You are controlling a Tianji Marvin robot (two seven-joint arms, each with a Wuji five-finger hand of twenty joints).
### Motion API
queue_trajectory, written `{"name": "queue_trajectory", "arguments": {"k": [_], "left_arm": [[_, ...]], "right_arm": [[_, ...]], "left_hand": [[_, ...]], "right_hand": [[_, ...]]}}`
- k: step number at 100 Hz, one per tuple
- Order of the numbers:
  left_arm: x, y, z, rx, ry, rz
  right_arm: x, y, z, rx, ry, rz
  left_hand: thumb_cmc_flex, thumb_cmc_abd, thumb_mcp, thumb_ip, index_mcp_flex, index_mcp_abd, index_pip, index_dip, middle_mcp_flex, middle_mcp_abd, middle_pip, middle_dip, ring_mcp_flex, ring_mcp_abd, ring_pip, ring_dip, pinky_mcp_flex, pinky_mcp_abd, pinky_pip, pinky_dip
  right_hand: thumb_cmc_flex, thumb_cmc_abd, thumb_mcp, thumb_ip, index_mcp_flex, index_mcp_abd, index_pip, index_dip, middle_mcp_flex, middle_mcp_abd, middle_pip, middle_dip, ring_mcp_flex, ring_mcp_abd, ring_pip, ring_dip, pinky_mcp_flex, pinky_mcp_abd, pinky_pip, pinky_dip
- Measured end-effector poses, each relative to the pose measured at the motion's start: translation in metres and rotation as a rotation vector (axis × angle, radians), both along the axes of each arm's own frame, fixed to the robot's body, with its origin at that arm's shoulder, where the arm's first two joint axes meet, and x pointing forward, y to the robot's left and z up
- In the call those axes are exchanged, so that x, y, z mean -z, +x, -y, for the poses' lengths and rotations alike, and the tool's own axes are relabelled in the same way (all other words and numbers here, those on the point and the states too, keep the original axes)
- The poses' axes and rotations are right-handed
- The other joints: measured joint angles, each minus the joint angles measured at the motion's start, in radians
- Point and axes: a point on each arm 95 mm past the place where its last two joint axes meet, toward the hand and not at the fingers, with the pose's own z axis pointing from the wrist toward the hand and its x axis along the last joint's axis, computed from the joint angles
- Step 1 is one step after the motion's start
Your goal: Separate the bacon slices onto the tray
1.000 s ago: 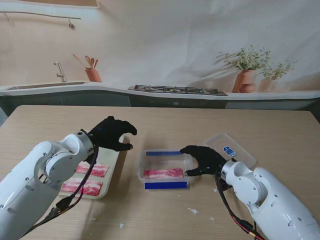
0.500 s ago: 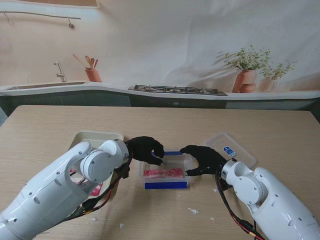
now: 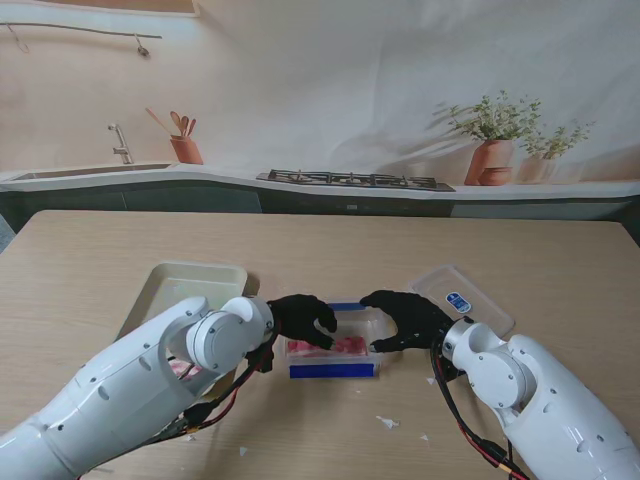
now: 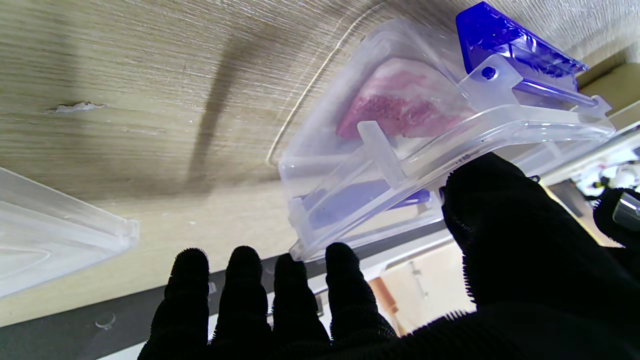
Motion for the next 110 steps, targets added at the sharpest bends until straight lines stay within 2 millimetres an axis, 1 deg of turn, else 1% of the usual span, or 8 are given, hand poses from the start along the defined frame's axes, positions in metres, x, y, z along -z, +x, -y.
{"name": "queue_trajectory", "arguments": {"k": [2, 8, 19, 27, 39, 51, 93, 110], "left_arm": [[0.001, 0.000, 0.001, 0.000, 0.002, -0.002], [0.004, 0.000, 0.003, 0.002, 0.008, -0.006], [0.007, 0.001, 0.007, 0.002, 0.016, -0.015], [0.009, 0.002, 0.010, 0.001, 0.017, -0.023], [0.011, 0.005, 0.016, -0.009, 0.008, -0.041], [0.016, 0.006, 0.020, -0.013, 0.011, -0.054], [0.031, 0.016, 0.026, -0.045, 0.045, -0.090], [0.034, 0.020, 0.028, -0.063, 0.058, -0.106]], "right_arm": [[0.000, 0.000, 0.000, -0.001, -0.001, -0.001], [0.000, 0.000, 0.000, -0.001, -0.002, -0.002], [0.000, 0.000, 0.000, -0.002, -0.002, -0.003], [0.000, 0.000, 0.000, -0.002, -0.002, -0.003], [0.000, 0.000, 0.000, -0.002, -0.003, -0.004], [0.000, 0.000, 0.000, -0.002, -0.003, -0.005], [0.000, 0.000, 0.000, -0.004, -0.002, -0.008], [0.000, 0.000, 0.000, -0.005, -0.002, -0.009]], "left_hand": [[0.000, 0.000, 0.000, 0.000, -0.017, 0.002, -0.004, 0.000, -0.002, 0.000, 0.000, 0.000, -0.011, 0.000, 0.001, 0.000, -0.003, -0.010, 0.000, 0.000], [0.000, 0.001, 0.000, 0.000, -0.018, 0.004, -0.007, 0.000, -0.020, 0.000, 0.001, 0.000, -0.022, 0.000, 0.004, 0.000, -0.015, -0.020, 0.000, 0.000], [0.000, 0.002, 0.000, 0.000, -0.044, 0.011, -0.007, 0.000, -0.036, 0.000, 0.001, 0.000, -0.023, 0.000, 0.004, 0.000, -0.023, -0.020, 0.000, 0.000], [0.000, 0.018, 0.000, 0.000, -0.045, 0.017, -0.018, -0.010, -0.058, 0.003, 0.001, -0.007, -0.061, 0.000, 0.003, -0.003, -0.048, -0.021, 0.000, 0.000], [0.000, 0.043, -0.012, 0.000, -0.061, 0.028, -0.061, -0.035, -0.123, 0.028, -0.057, -0.033, -0.116, 0.000, -0.020, -0.023, -0.083, -0.033, -0.011, 0.000], [0.000, 0.043, -0.013, 0.000, -0.079, 0.035, -0.087, -0.048, -0.152, 0.029, -0.060, -0.036, -0.137, 0.000, -0.027, -0.037, -0.103, -0.036, -0.020, 0.000], [0.000, 0.062, -0.053, 0.000, -0.140, 0.037, -0.111, -0.059, -0.170, 0.029, -0.060, -0.036, -0.185, 0.000, -0.026, -0.037, -0.131, -0.037, -0.020, 0.000], [0.000, 0.062, -0.064, 0.000, -0.138, 0.037, -0.112, -0.059, -0.169, 0.029, -0.058, -0.036, -0.204, -0.010, -0.023, -0.038, -0.132, -0.037, -0.020, 0.001]], "right_hand": [[0.000, 0.000, 0.000, 0.000, 0.000, 0.000, 0.000, 0.000, -0.003, 0.000, 0.000, 0.000, 0.000, 0.000, 0.000, 0.000, 0.000, 0.000, 0.000, 0.000], [0.000, 0.000, 0.000, 0.000, 0.000, 0.000, 0.000, 0.000, -0.006, 0.000, 0.000, 0.000, 0.000, 0.000, 0.000, 0.000, 0.000, 0.000, 0.000, 0.000], [0.000, 0.000, 0.000, 0.000, 0.000, 0.000, 0.000, 0.000, -0.007, 0.000, 0.000, 0.000, 0.000, 0.000, 0.000, 0.000, 0.000, 0.000, 0.000, 0.000], [0.000, 0.000, 0.000, 0.000, 0.000, 0.000, 0.000, 0.000, -0.007, 0.000, 0.000, 0.000, 0.000, 0.000, 0.000, 0.000, 0.000, 0.000, 0.000, 0.000], [0.000, 0.000, 0.000, 0.000, 0.000, 0.000, 0.000, 0.000, -0.007, 0.000, 0.000, 0.000, 0.000, 0.000, 0.000, 0.000, 0.000, 0.000, 0.000, 0.000], [0.000, 0.000, 0.000, 0.000, 0.000, 0.000, 0.000, 0.000, -0.007, 0.000, 0.000, 0.000, 0.000, 0.000, 0.000, 0.000, 0.000, 0.000, 0.000, 0.000], [0.000, 0.000, 0.000, 0.000, 0.000, 0.000, 0.000, 0.000, -0.008, 0.000, 0.000, 0.000, 0.000, 0.000, 0.001, 0.000, 0.000, 0.000, 0.000, 0.000], [0.000, 0.000, 0.000, 0.000, 0.000, 0.000, 0.000, 0.000, -0.008, 0.000, 0.000, 0.000, 0.000, 0.000, 0.001, 0.000, 0.000, 0.000, 0.000, 0.000]]}}
